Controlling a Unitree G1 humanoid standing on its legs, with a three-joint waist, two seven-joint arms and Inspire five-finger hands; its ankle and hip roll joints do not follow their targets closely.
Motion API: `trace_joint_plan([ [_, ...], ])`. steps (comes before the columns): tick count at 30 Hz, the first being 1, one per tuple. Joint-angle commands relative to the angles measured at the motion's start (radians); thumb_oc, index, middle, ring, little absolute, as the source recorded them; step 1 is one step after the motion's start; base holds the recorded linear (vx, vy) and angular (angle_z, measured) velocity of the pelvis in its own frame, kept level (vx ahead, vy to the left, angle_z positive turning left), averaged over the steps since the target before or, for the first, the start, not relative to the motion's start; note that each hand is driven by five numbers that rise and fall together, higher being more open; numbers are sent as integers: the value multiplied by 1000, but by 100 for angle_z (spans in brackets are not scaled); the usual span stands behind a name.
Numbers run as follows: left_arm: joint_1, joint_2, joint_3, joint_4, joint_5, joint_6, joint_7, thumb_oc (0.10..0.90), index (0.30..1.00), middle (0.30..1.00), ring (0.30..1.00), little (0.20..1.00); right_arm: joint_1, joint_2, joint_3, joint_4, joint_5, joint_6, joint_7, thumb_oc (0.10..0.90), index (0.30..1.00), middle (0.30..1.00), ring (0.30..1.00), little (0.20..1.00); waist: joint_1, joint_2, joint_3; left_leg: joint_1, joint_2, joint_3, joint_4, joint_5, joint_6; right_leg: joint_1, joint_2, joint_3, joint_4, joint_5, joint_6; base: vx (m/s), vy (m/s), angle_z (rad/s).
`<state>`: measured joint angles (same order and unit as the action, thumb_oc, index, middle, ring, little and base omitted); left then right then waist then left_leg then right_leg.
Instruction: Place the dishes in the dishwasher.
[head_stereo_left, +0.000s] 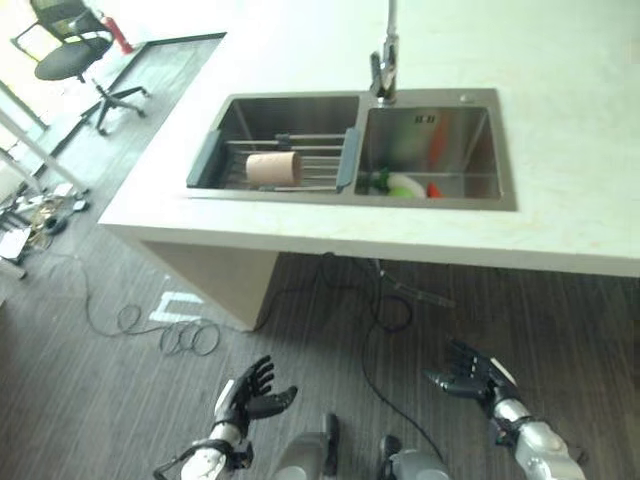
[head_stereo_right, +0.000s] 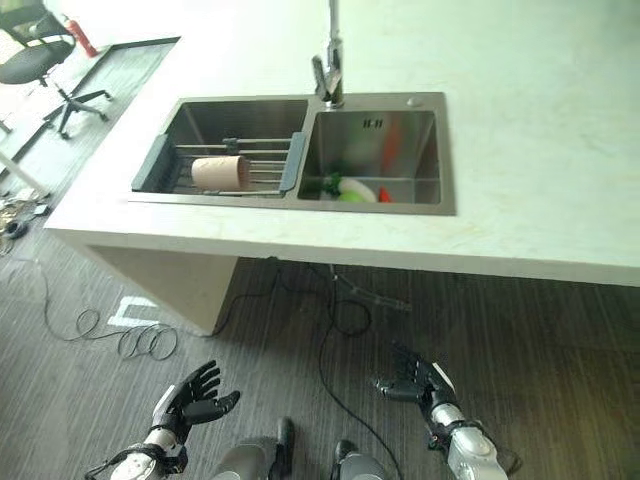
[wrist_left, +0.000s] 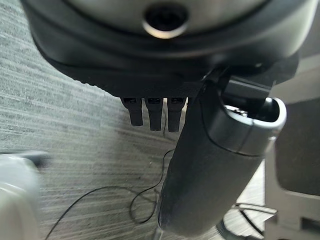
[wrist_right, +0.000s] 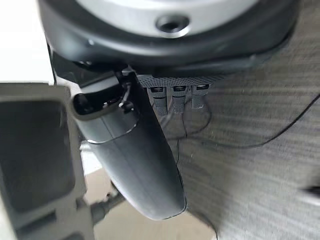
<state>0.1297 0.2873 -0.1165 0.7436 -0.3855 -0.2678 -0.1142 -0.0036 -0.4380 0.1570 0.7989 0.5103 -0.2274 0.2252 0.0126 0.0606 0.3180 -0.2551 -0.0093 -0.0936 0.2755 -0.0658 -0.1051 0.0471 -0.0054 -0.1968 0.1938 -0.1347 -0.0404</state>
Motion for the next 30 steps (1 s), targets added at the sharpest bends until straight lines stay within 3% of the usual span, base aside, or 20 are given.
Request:
trace_joint_plan([
  [1,14,13,2,-42,-10,-94,-15,800,900,900,900,900,13,-33,-30,-33,-31,-85,23,800,900,900,900,900,61,18,-5,30,34,44,25,54,1,-59,-94,72,106,-88,115,77,159,-35],
  [7,-43,5,5,103,-9,-134,-10,800,900,900,900,900,2,-11,-50,81,-27,-122,60,800,900,900,900,900,46,25,-41,85,16,31,25,-51,34,-72,-139,34,106,-82,133,77,221,-27],
  [15,-105,8,-4,246,-27,-146,-10,800,900,900,900,900,-46,20,-64,231,-40,-163,63,800,900,900,900,900,44,22,-59,128,-20,70,25,-114,99,-72,-181,26,106,-65,152,32,191,6],
  [16,-120,9,-6,266,-6,-135,-12,800,900,900,900,900,-52,32,-77,272,-34,-169,55,800,900,900,900,900,47,21,-63,146,-27,81,25,-129,124,-48,-177,26,106,-65,151,99,215,-12],
  [17,-124,9,-8,270,2,-129,-10,800,900,900,900,900,-52,36,-80,277,-31,-169,53,800,900,900,900,900,46,21,-63,153,-30,83,25,-134,135,-37,-172,25,106,-55,151,156,283,3],
  [18,-132,10,-16,274,14,-114,-7,800,900,900,900,900,-50,43,-86,285,-34,-174,46,800,900,900,900,900,38,27,-62,170,-36,80,25,-148,160,-20,-156,20,120,8,160,153,273,24],
  [20,-149,20,-30,276,33,-86,-6,800,900,900,900,900,-38,50,-91,282,-60,-191,34,800,900,900,900,900,26,25,-42,200,-54,95,25,-165,199,-96,-155,24,326,69,166,132,236,32],
  [22,-151,24,-38,272,37,-73,-6,800,900,900,900,900,-32,55,-90,274,-48,-189,32,800,900,900,900,900,31,21,-30,216,-54,109,25,-172,212,-139,-171,1,394,101,162,92,88,17],
  [25,-148,28,-39,265,52,-74,-18,800,900,900,900,900,-36,59,-96,278,-29,-198,34,800,900,900,900,900,21,-3,-18,239,-76,102,25,-189,214,-152,-143,-1,257,102,171,158,-60,-6],
  [27,-141,28,-43,257,58,-72,-17,800,900,900,900,900,-43,56,-103,292,-18,-202,46,800,900,900,900,900,8,-28,-14,272,-98,89,25,-219,212,-173,-150,-3,106,148,196,264,-131,13],
  [30,-132,29,-44,250,58,-64,-13,800,900,900,900,900,-51,51,-119,307,-34,-198,66,800,900,900,900,900,-8,-47,-18,304,-116,74,25,-257,214,-256,-161,31,106,152,221,273,-113,19],
])
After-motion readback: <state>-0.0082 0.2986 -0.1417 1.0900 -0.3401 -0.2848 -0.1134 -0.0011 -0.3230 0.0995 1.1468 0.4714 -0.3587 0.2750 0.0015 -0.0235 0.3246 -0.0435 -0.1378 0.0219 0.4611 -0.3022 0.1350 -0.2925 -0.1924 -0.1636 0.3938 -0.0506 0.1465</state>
